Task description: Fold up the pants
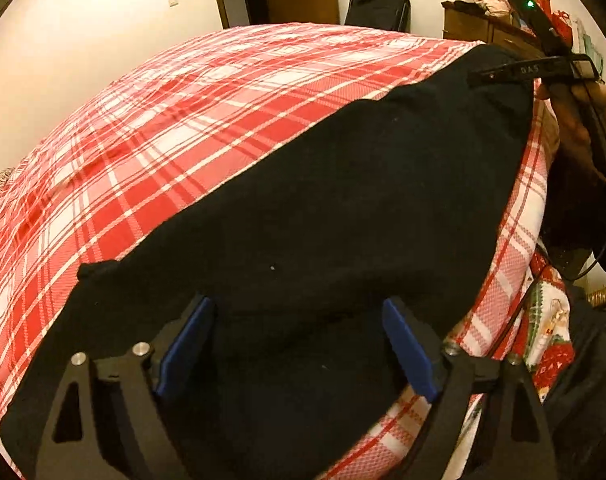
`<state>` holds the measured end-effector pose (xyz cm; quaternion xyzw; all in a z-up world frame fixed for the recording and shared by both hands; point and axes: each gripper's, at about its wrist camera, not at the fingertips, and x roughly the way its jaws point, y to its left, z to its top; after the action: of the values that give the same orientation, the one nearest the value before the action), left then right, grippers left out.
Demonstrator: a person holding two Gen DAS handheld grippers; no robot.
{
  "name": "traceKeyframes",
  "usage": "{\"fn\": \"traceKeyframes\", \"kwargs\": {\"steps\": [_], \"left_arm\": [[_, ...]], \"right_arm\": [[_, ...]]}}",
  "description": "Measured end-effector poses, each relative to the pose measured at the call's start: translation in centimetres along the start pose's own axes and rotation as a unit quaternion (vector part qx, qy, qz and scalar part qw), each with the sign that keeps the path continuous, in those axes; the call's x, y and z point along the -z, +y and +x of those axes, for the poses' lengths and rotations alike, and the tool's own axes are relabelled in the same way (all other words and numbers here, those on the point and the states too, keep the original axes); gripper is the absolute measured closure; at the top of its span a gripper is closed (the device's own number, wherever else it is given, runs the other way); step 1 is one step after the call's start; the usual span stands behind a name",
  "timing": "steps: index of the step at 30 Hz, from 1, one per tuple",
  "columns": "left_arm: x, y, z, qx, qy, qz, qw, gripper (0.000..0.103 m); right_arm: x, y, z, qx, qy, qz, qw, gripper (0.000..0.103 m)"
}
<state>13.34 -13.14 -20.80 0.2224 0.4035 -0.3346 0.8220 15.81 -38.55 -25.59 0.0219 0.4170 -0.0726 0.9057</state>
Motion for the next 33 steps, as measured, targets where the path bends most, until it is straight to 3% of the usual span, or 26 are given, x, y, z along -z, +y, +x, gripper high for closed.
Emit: {"fn": "traceKeyframes", "kwargs": {"steps": [7, 15, 17, 21, 26, 33], "left_arm": [[-1.4, -0.2, -1.1, 0.001, -0.013, 0.003, 0.9999, 0.014], [-2.8, 0.1, 0.5, -0.009, -0.007, 0.005, 0.9999, 0.014], [-2.5, 0.0, 1.1, -0.030, -0.006, 0.009, 0.9995, 0.014], [-2.2, 0.6, 1.6, -0.018, -0.010, -0.023, 0.9995, 0.009], [-2.2, 0.7, 1.9, -0.022, -0.012, -0.033, 0.9992, 0.003], [-2.5, 0.7, 2.1, -0.024, -0.006, -0.048, 0.9986, 0.001]], "right_arm": [[-0.6, -1.6, -2.4, 0.073, -0.029, -0.015, 0.997, 0.051], [-0.4, -7.7, -4.6, 0.125, -0.041, 0.025, 0.991, 0.051], [-0.2, -9.0, -5.0, 0.127, -0.044, 0.037, 0.990, 0.051], [0.5, -13.3, -6.1, 0.071, -0.048, 0.113, 0.990, 0.051], [2.1, -18.4, -6.9, -0.010, -0.050, 0.219, 0.974, 0.051], [3.1, -19.4, -6.1, -0.085, -0.043, 0.257, 0.962, 0.051]]}}
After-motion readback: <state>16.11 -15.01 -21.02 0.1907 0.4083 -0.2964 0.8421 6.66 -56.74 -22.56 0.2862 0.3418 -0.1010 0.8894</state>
